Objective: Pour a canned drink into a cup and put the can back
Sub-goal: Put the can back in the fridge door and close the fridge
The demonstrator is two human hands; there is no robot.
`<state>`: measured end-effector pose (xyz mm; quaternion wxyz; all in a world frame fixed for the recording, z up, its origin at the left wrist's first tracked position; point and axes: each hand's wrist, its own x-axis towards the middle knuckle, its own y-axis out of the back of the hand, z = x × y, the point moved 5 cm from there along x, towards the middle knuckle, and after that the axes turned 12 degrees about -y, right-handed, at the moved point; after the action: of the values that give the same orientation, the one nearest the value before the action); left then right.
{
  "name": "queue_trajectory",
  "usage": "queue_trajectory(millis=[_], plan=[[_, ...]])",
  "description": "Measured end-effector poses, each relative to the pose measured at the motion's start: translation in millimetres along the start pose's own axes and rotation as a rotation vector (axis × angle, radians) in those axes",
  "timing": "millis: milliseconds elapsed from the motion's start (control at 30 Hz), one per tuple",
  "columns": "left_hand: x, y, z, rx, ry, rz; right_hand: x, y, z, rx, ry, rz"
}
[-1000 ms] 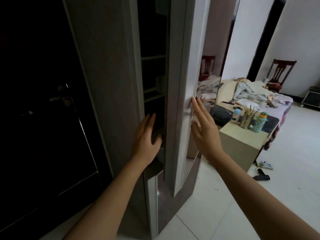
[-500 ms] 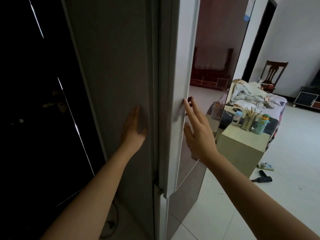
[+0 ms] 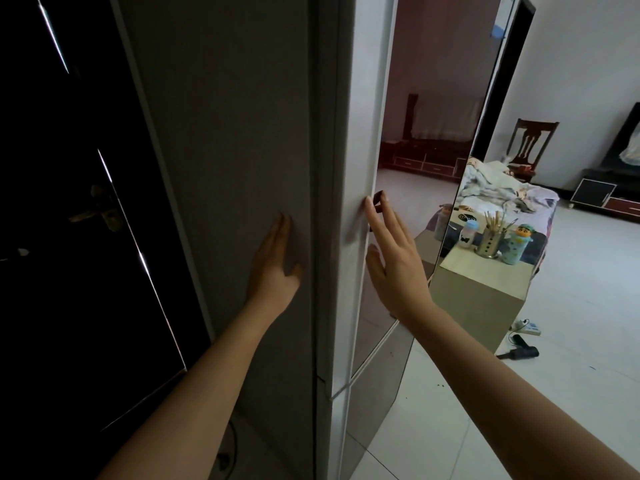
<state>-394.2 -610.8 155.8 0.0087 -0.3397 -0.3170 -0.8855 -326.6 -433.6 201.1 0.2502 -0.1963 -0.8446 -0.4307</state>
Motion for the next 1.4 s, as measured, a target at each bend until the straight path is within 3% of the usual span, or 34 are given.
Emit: queue_trajectory(millis=[333,667,1067,1400], plan=[[0.2,-3.9,-2.0,0.026,0.019,-0.006,1.6,-1.5,2.8,-0.009,0.006,0.015],[-19.3,-9.1,2.7,0.031,0.087,-0.050,-22.5,9.9,13.3,-0.067,-0.063,-0.080],[-126.6,-33.3,70.7,0.198,0.060,-0.324,-137.3,83.9,79.0,-0.401,-0.195,-0.252],[-181.1,-131.1,180.6,0.229,-0.212,-0.569,-267.4,191.3,156.8,-0.577,-0.494,-0.226]])
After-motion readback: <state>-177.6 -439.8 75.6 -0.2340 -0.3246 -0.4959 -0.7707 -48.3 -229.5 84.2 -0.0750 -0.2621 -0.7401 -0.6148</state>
